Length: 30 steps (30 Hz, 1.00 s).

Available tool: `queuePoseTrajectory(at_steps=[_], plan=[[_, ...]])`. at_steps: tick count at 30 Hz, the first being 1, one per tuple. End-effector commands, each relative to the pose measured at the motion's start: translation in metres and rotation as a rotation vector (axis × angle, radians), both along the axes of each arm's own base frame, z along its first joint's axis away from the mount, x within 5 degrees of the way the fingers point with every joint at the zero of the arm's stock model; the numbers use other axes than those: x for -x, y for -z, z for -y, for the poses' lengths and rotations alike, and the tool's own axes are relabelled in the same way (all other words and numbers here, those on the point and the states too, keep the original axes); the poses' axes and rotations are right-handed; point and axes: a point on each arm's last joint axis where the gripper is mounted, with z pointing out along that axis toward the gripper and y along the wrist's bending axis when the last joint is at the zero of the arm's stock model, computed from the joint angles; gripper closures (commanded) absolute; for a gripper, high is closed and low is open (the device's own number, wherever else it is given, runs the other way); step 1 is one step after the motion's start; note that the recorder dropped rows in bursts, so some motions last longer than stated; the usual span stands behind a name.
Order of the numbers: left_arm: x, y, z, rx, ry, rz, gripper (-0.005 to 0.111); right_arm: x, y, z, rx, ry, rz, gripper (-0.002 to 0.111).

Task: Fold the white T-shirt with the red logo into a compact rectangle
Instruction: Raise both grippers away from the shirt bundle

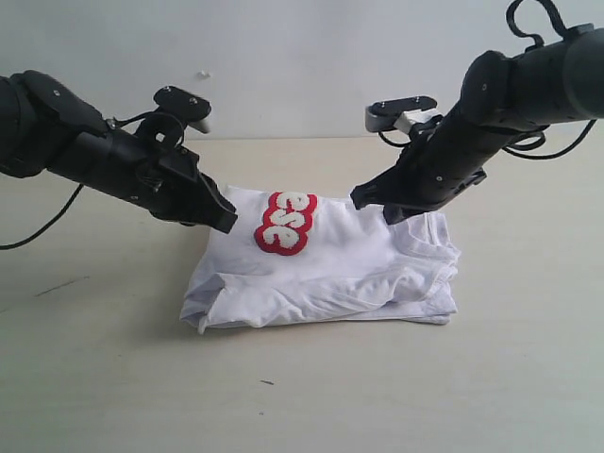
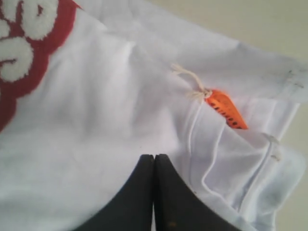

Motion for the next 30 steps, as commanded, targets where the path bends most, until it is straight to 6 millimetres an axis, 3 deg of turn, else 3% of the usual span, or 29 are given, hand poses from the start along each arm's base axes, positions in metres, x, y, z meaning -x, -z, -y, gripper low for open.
queuePoseTrajectory(at_steps=[1,9,17,23,30], plan=[[0.001,-0.004,0.003,0.043,0.003,0.017,0.107,0.007,-0.021,0.002,-0.009,0.015,0.082,0.108],[0.006,-0.005,0.007,0.076,0.037,-0.026,0.107,0.029,-0.033,0.008,0.003,0.032,0.134,0.108],[0.027,-0.016,-0.003,0.066,0.028,-0.023,0.107,0.051,-0.054,0.014,-0.007,0.061,0.242,0.108],[0.041,-0.041,-0.012,0.078,-0.006,0.056,0.107,0.063,-0.051,0.016,-0.011,0.075,0.233,0.108],[0.057,-0.076,-0.028,0.107,-0.082,0.174,0.107,0.082,-0.101,0.018,-0.046,0.080,0.348,0.108]])
